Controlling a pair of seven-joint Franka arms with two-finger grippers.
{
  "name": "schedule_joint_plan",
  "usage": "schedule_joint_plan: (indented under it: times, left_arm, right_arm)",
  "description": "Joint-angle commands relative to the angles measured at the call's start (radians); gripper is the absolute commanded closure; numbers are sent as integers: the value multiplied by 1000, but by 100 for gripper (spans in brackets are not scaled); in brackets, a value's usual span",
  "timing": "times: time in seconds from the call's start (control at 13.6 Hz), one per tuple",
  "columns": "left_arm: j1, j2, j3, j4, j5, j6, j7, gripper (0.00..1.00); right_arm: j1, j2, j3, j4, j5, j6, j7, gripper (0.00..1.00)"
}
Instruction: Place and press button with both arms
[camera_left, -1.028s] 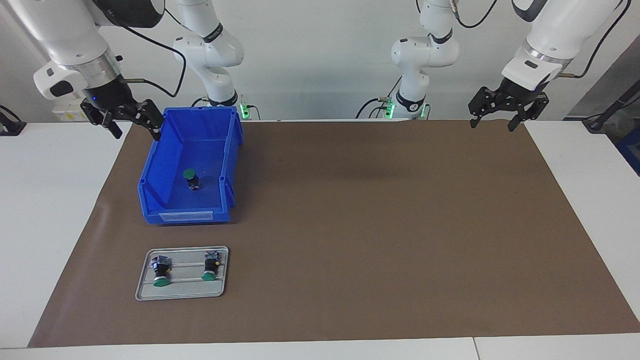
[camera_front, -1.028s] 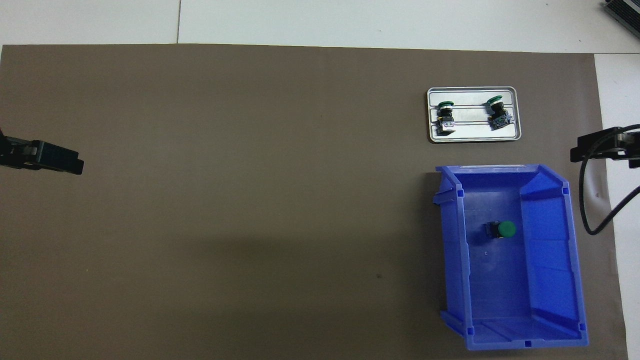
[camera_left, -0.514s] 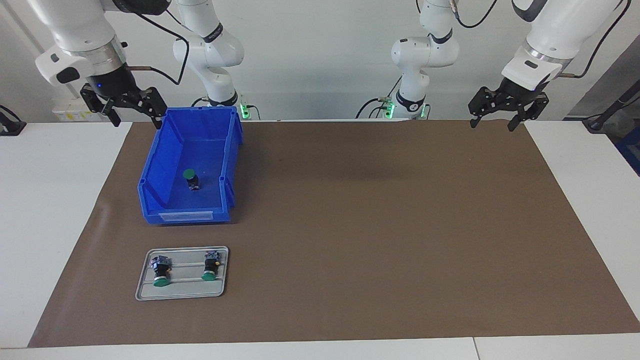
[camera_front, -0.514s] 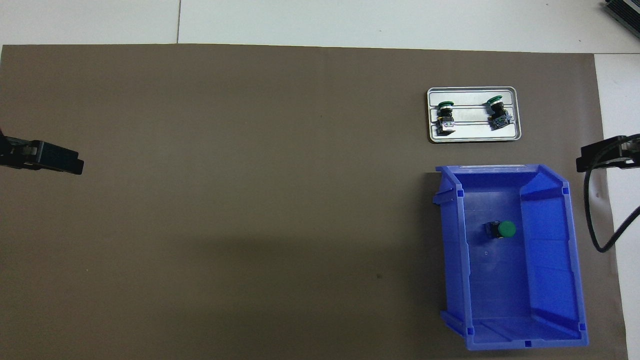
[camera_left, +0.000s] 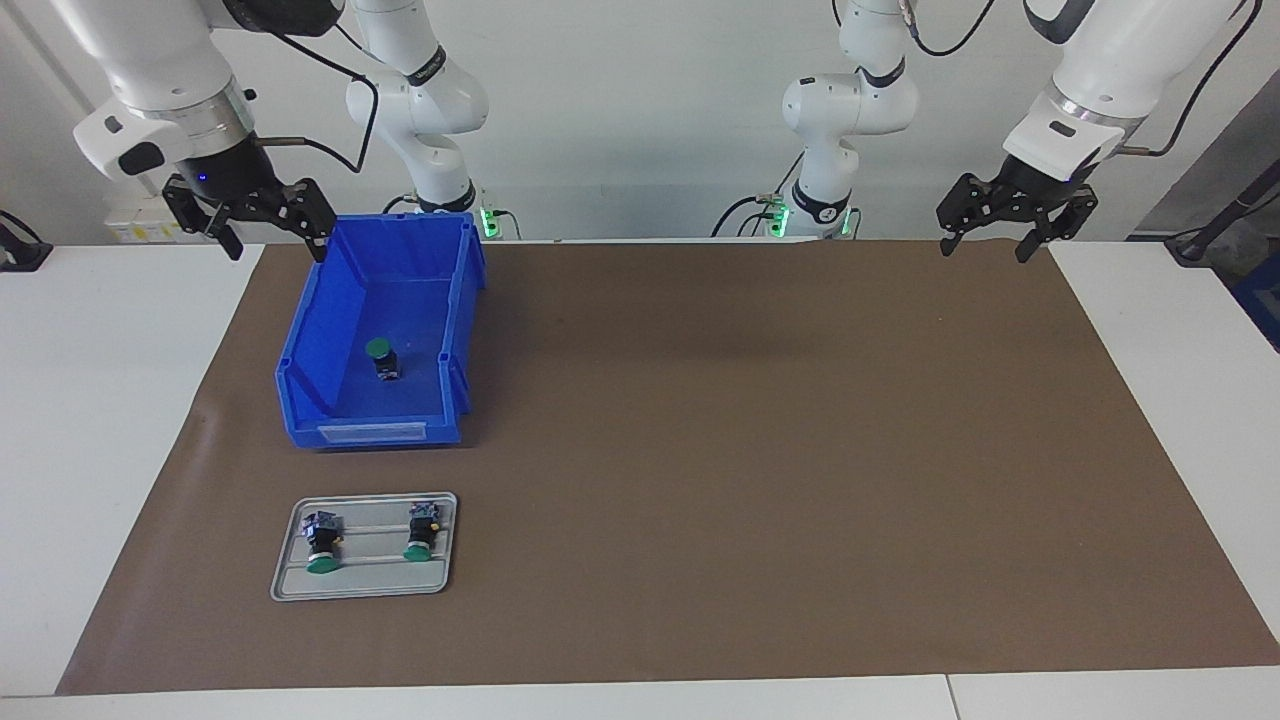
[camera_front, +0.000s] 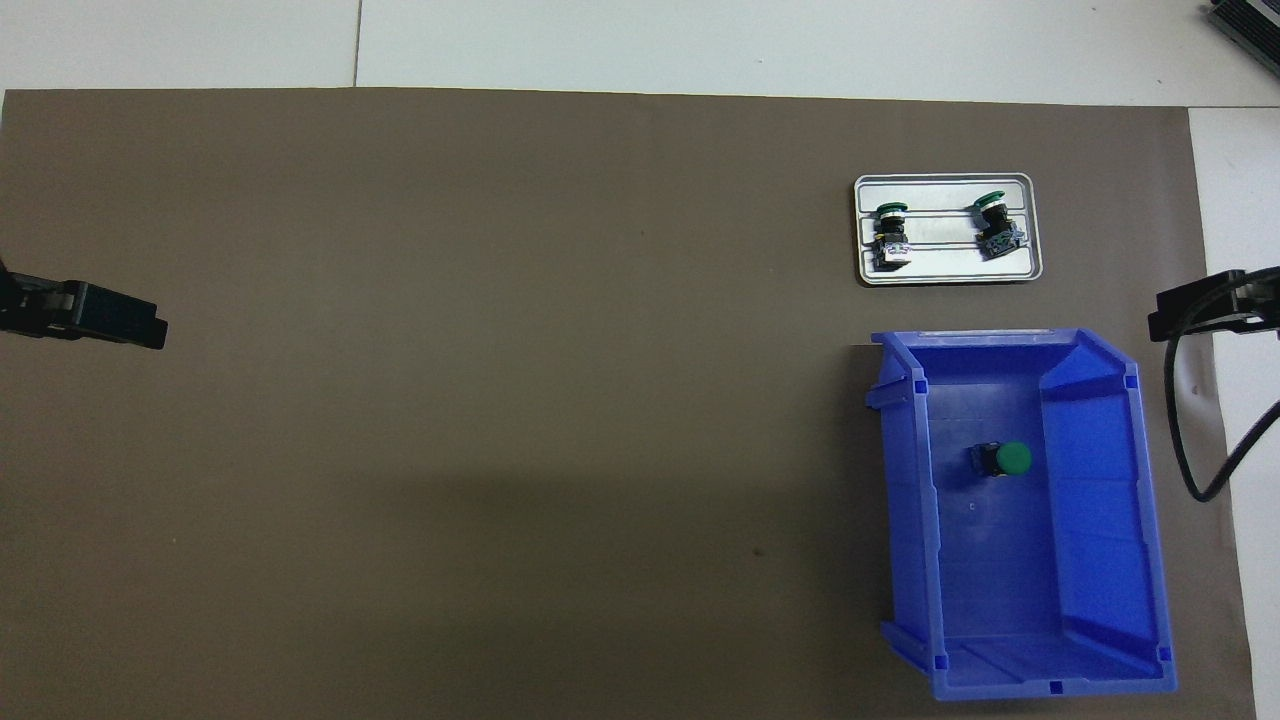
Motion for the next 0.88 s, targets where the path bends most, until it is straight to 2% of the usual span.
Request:
schedule_joint_plan:
  times: [0.0, 0.29, 0.81]
  left_arm:
    - [13, -29, -6, -34, -4, 11, 10, 0]
    - [13, -29, -6, -34, -4, 11, 10, 0]
    - [13, -29, -6, -34, -4, 11, 10, 0]
  right_arm:
    - [-5, 1, 6, -5, -13, 15, -21, 0]
    - [-9, -2, 6, -7, 7, 15, 37, 0]
    - [-12, -4, 6, -7, 6, 15, 28, 0]
